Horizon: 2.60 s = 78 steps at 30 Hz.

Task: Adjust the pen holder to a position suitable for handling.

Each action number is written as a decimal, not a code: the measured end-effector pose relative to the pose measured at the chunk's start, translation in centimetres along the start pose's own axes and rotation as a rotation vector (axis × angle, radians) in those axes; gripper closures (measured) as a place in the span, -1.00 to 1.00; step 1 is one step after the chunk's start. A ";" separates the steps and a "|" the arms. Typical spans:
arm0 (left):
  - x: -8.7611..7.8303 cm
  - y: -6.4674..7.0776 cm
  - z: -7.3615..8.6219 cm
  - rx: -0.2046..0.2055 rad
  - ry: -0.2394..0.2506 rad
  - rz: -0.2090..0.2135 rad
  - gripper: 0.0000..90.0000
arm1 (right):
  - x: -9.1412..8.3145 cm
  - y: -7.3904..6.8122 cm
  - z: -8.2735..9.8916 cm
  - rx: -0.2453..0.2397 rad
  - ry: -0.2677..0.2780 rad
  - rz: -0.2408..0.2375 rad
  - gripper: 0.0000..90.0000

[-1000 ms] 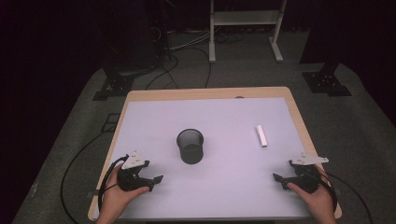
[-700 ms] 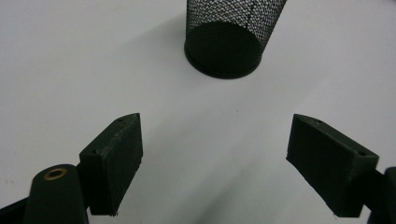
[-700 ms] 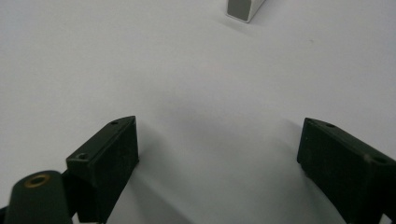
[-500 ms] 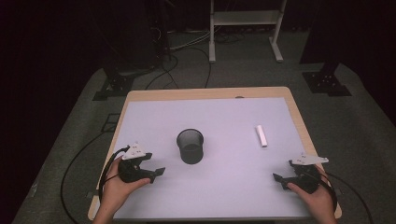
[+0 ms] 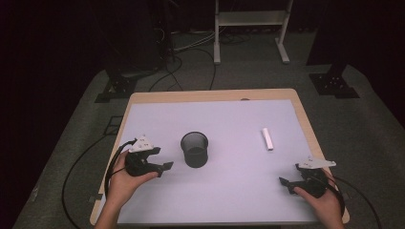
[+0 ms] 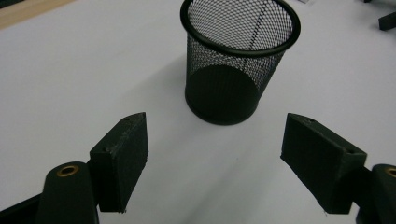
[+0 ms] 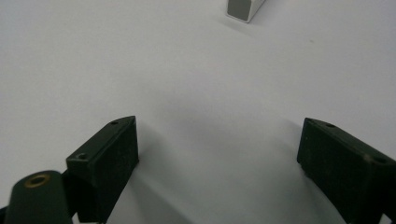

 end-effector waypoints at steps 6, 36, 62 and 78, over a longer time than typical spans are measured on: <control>0.4 0.2 -1.1 0.004 -0.005 0.007 -0.48 | 0.0 0.0 0.0 0.000 0.000 0.000 -0.74; 3.3 -0.3 -5.5 -0.022 0.014 0.019 -0.33 | 0.0 0.0 0.0 0.000 0.000 0.000 -0.74; 8.4 -0.3 -6.1 0.010 -0.090 -0.018 0.07 | 0.0 0.0 0.0 -0.001 0.000 0.000 -0.74; 10.1 0.0 -6.1 0.012 -0.158 -0.033 0.61 | 0.0 0.0 0.0 0.000 0.000 -0.001 -0.74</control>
Point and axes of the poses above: each handheld gripper's, and its own axes: x roughly forward along the jaws, z roughly out of its underside, y roughly to its right, the point moved 4 cm from there along x, roughly forward along the jaws, and after that the axes turned 15 degrees about -x, right-handed, at the moved point
